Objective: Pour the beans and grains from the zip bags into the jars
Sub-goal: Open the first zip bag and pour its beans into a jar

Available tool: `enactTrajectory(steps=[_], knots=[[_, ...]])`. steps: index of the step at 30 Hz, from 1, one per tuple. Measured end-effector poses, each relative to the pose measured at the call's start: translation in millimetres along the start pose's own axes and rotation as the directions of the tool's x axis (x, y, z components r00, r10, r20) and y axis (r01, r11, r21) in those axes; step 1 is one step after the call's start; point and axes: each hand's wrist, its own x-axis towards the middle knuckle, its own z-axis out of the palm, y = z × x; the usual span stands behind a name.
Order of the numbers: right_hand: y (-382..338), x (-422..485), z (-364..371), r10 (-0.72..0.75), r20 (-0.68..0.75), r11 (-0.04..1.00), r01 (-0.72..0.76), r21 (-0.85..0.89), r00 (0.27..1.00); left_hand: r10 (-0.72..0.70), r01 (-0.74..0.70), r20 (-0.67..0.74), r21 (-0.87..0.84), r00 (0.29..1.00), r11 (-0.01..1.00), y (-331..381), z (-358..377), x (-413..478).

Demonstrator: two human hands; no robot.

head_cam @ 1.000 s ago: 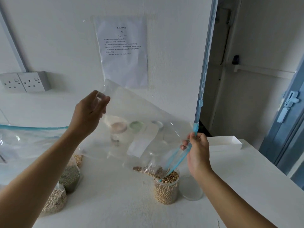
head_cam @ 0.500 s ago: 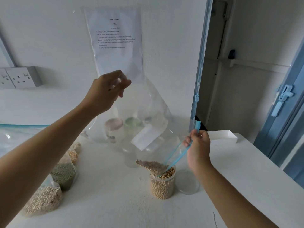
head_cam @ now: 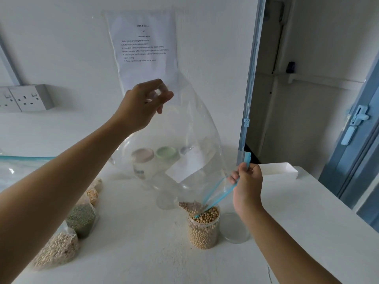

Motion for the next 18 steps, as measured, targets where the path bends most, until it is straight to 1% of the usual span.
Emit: enactTrajectory(steps=[5, 9, 14, 18], knots=[[-5, 4, -2, -0.006, -0.030, 1.000, 0.007, 0.020, 1.000, -0.042, 0.041, -0.027, -0.032, 0.999, 0.999, -6, -6, 0], [-4, 5, -4, 0.010, -0.032, 1.000, -0.009, 0.010, 0.999, -0.037, 0.037, -0.007, -0.019, 0.999, 0.999, -3, -7, 0], [-3, 3, -3, 0.036, -0.036, 0.999, -0.034, 0.040, 0.999, -0.023, 0.023, -0.002, -0.032, 1.000, 0.999, 1, -10, 4], [-4, 3, -4, 0.023, -0.026, 0.999, -0.022, 0.050, 0.999, -0.004, 0.004, 0.013, -0.043, 1.000, 0.999, 8, -11, 5]])
